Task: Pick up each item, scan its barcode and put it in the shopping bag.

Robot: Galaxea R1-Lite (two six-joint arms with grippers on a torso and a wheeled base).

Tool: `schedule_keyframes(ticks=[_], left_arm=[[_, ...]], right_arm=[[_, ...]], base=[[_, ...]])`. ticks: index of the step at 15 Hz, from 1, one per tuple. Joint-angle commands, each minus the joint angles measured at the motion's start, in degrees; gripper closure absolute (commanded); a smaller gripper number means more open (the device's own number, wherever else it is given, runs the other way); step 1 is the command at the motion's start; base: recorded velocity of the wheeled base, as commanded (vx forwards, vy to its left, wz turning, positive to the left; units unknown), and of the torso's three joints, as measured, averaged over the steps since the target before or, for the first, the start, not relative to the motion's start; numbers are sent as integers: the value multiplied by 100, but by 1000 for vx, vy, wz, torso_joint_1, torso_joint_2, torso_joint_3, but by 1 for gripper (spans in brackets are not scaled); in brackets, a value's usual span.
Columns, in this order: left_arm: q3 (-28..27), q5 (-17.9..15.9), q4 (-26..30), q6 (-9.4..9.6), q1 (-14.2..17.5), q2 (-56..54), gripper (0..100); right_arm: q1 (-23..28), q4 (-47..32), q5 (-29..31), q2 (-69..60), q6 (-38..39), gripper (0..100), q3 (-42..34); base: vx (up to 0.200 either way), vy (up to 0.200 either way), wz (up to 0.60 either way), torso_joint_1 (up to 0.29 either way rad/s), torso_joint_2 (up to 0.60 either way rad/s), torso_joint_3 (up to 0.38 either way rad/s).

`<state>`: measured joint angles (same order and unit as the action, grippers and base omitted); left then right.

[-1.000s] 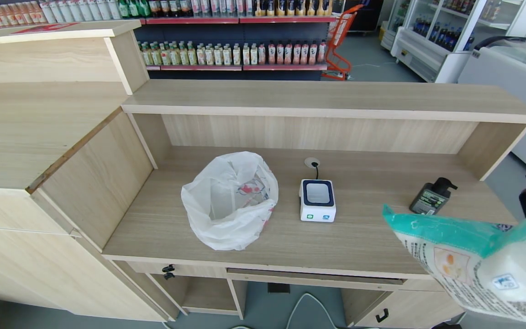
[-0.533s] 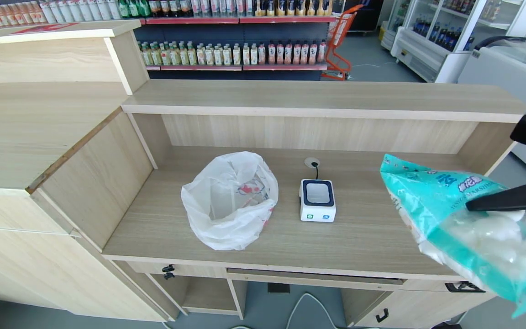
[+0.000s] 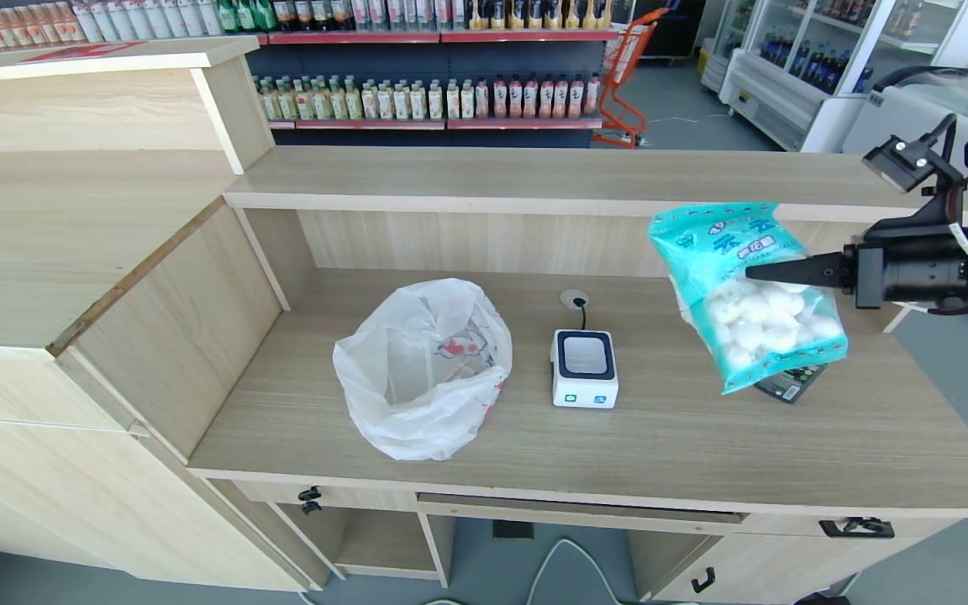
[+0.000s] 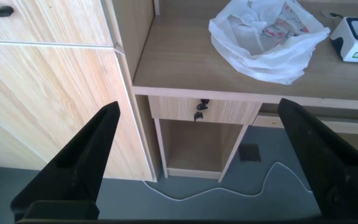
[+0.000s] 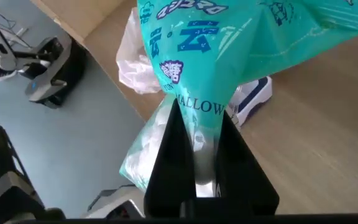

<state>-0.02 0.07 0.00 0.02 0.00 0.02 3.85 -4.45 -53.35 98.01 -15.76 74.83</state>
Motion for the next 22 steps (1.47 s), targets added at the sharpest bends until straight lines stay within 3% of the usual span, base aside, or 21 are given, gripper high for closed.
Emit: schedule_keyframes(ticks=[1, 5, 8, 11, 22], left_arm=[[2, 1, 0, 6, 0, -2, 0], [-6, 1, 0, 6, 0, -2, 0], [-6, 1, 0, -2, 0, -2, 0], [2, 1, 0, 6, 0, -2, 0], [2, 1, 0, -2, 0, -2, 0]], right_arm=[[-280, 638, 219, 500, 21, 100, -91], [-368, 1297, 307, 737, 486, 100, -117], [-394, 2563, 553, 1106, 917, 100, -460], [-702, 3486, 1432, 1335, 1488, 100, -671], [-886, 3618, 1863, 1484, 1506, 100, -864]], base=[[0, 0, 0, 0, 0, 0], [0, 0, 0, 0, 0, 0], [0, 0, 0, 0, 0, 0], [0, 0, 0, 0, 0, 0], [0, 0, 0, 0, 0, 0]])
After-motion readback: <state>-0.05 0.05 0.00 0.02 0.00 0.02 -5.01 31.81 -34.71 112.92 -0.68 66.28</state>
